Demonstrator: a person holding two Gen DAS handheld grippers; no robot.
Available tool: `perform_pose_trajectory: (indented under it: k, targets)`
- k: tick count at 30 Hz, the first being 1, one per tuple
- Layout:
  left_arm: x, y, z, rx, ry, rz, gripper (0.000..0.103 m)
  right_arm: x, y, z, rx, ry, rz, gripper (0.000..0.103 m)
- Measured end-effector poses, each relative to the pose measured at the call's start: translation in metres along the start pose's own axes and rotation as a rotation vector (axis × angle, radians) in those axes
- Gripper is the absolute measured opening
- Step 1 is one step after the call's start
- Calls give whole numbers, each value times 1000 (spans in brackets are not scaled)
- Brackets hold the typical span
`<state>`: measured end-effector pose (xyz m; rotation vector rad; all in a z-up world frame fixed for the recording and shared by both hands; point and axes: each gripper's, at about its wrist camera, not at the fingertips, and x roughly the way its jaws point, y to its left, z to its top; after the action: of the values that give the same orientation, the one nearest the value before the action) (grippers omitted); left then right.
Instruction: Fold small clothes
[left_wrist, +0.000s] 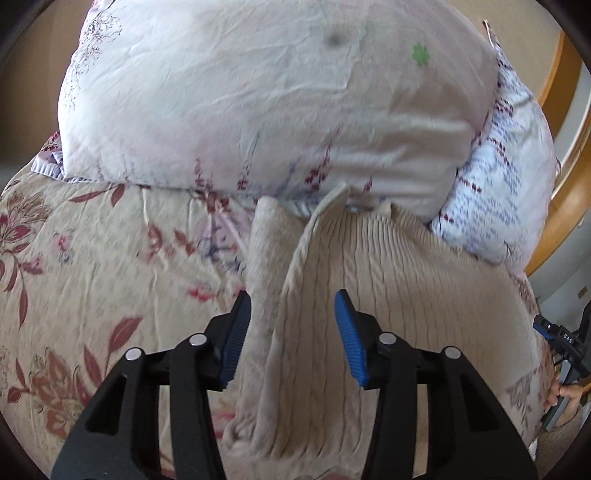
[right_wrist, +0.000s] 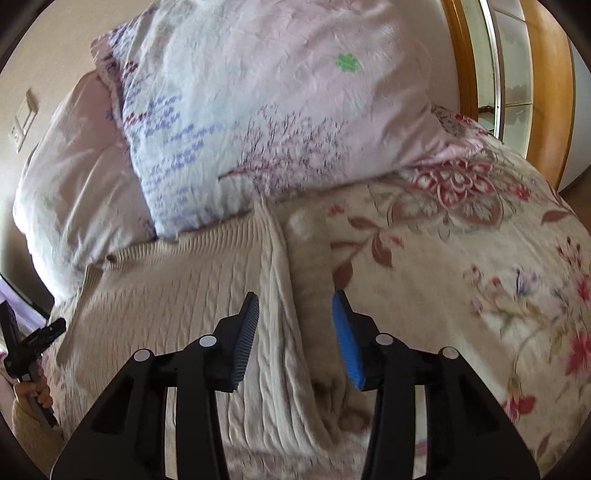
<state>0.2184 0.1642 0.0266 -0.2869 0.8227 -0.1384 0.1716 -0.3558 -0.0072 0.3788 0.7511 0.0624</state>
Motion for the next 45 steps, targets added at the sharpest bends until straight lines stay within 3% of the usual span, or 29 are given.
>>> perform_pose_trajectory:
  k: [3, 7, 9, 10, 19, 31, 37, 38, 39, 41, 43, 45]
  targets:
    - [3, -1, -7, 12, 21, 12, 39, 5, 4, -8, -24, 33, -14, 42]
    - [9, -2, -14, 17, 54, 12, 25, 10, 12, -18, -75, 36, -49, 16]
    - [11, -3, -16, 20, 70, 8, 11, 8, 14, -19, -92, 26, -58, 14]
    - [11, -3, -17, 16, 73, 7, 10, 6, 15, -19, -91, 18, -55, 13]
    - [-11, 7, -13, 8, 51, -42, 7, -21, 17, -20, -54, -33, -21, 9]
    - [2, 17, -25, 7, 83, -28, 8, 3, 12, -34, -63, 36, -126, 10]
    - [0, 9, -25, 31, 57, -7, 13, 4, 16, -30, -67, 46, -147, 14]
    - [-4, 10, -24, 23, 50, -21, 21, 2, 19, -28, -73, 44, -155, 17]
    - [-10, 12, -22, 9, 31, -34, 37, -1, 21, -26, -80, 35, -165, 23]
    - [-21, 16, -18, -12, -13, -35, 54, -12, 32, -24, -111, -21, -188, 36]
    - [-25, 20, -12, -31, -26, -51, 57, -20, 47, -23, -151, -62, -155, 49]
    - [-21, 22, -6, -54, -4, -65, 59, -16, 64, -23, -190, -52, -100, 51]
